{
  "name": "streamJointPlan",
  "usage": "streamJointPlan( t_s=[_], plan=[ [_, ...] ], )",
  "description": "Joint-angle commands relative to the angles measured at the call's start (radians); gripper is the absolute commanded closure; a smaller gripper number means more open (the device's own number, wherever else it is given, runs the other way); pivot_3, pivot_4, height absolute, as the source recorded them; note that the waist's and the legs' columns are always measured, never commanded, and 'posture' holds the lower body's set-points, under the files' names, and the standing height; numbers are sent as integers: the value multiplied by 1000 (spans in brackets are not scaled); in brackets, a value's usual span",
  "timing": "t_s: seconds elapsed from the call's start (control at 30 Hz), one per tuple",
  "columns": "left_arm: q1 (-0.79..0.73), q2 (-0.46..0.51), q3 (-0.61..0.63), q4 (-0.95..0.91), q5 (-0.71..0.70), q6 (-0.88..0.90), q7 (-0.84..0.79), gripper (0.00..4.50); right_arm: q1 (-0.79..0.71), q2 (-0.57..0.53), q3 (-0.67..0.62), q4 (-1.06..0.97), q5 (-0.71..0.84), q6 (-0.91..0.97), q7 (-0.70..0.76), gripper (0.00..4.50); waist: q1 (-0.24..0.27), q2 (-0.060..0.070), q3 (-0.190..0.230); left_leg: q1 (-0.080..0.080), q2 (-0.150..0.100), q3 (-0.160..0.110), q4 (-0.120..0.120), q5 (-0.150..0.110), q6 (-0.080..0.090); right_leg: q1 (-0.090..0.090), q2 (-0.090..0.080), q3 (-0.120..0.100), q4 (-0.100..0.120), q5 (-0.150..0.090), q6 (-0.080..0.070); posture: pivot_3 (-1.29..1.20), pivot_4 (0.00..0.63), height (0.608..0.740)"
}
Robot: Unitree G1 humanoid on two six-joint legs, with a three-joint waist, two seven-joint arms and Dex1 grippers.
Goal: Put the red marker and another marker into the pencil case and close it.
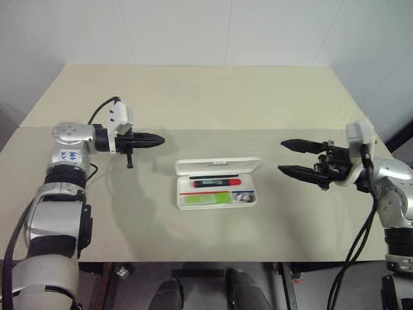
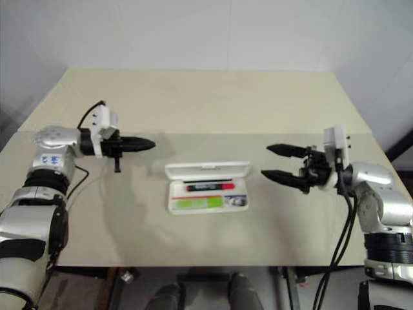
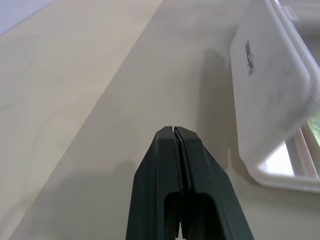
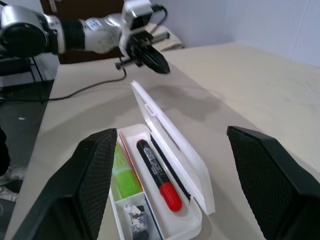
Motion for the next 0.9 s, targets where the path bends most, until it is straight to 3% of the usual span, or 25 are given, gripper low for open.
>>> streamJointPlan(
  t_s=[0.03,0.27,0.67,0.9],
  plan=[
    [-66,-19,9,37,21,-21,-43,4471,-25,-43,-42,50,-2,-59,87,0,-4,0,0,0,0,0,0,0,0,0,0,0,0,0,0,0,150,740],
    [-110,-80,-23,47,41,21,-215,4471,-124,-54,-23,201,-91,-171,109,0,-7,0,0,1,0,0,1,0,0,0,1,0,2,0,0,0,150,740],
    [-33,-134,-253,-98,-68,-3,-220,4471,-96,-56,-29,166,-90,-155,92,0,-6,0,0,0,0,0,1,0,0,0,0,1,2,0,1,0,150,740],
    [27,-116,-358,-235,-146,1,-220,4471,-103,-52,-26,159,-94,-148,83,0,-5,0,0,0,0,0,1,0,0,0,0,1,2,0,1,0,150,740]
  ],
)
